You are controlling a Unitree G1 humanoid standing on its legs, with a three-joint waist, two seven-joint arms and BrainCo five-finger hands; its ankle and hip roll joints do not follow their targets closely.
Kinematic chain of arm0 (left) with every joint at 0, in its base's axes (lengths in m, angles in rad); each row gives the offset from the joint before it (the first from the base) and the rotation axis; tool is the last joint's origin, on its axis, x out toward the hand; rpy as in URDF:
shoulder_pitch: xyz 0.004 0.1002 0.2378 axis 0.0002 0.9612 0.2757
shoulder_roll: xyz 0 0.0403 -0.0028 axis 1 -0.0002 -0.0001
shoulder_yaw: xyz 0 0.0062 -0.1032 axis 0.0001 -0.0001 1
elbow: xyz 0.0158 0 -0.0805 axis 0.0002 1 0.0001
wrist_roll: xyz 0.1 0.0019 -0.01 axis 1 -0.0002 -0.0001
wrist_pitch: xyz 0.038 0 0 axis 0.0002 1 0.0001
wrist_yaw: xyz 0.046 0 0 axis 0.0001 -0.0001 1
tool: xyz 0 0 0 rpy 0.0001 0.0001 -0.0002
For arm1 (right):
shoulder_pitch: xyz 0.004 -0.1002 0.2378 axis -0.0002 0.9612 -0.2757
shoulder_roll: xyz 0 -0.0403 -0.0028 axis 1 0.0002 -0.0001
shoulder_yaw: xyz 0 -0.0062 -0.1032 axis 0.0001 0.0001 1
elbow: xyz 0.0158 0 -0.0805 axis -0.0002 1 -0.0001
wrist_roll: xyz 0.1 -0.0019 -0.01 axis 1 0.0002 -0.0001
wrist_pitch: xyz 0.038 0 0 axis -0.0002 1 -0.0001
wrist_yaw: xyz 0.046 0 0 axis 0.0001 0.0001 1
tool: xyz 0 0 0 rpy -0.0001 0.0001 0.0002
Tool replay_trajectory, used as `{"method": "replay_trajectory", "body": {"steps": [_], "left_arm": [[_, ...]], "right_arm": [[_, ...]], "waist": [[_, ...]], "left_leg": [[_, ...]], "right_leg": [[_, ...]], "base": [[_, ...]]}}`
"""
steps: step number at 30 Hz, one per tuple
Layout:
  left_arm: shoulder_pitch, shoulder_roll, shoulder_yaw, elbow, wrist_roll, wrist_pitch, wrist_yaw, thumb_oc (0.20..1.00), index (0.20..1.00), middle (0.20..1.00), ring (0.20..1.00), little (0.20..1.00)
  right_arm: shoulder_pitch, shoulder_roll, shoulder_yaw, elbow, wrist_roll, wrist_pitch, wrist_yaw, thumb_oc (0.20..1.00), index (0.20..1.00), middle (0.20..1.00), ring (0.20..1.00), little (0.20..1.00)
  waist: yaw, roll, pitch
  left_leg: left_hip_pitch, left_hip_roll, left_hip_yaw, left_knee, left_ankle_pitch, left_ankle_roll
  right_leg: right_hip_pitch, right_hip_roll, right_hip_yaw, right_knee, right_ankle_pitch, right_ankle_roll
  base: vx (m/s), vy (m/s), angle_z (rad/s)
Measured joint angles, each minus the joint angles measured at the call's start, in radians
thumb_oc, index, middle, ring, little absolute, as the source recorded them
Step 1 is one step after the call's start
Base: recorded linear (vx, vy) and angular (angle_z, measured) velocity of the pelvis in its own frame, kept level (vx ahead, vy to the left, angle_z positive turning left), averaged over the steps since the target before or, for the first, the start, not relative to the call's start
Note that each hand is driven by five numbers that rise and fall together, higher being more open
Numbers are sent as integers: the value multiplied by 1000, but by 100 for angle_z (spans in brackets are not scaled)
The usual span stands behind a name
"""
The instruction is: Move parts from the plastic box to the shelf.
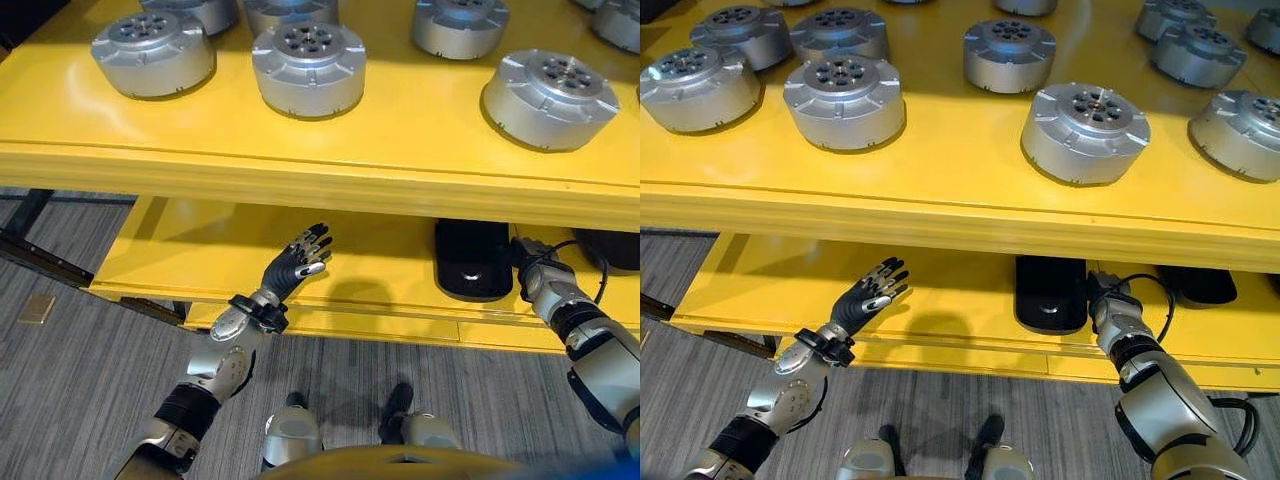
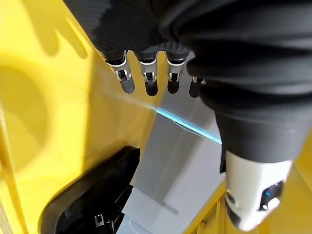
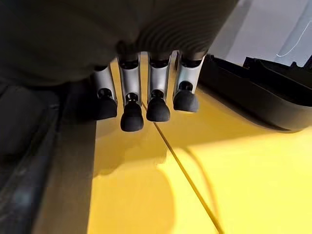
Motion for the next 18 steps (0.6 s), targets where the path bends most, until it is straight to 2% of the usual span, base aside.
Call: {"method": "replay_trajectory", "body": {"steps": [9,18], "left_arm": [[-3,10,-1,0,0,0,0,1000,1000,1000,1000,1000],[-39,31,-2,-1,-1,0,0,1000,1000,1000,1000,1000]], "right_arm": [[-45,-2,-10,32,-1,10,0,200,200,200,200,200],[-195,-48,8,36,0,24,1,200,200,200,200,200]], "waist": [[10,6,7],[12,31,92]], "left_leg": [[-46,6,-15,16,0,0],[-109,16,-23,46,4,0]], "right_leg": [[-32,-3,-12,5,1,-1],[-90,-7,-15,33,1,-9]], "base": [[-74,-46,4],[-77,-27,1]]}}
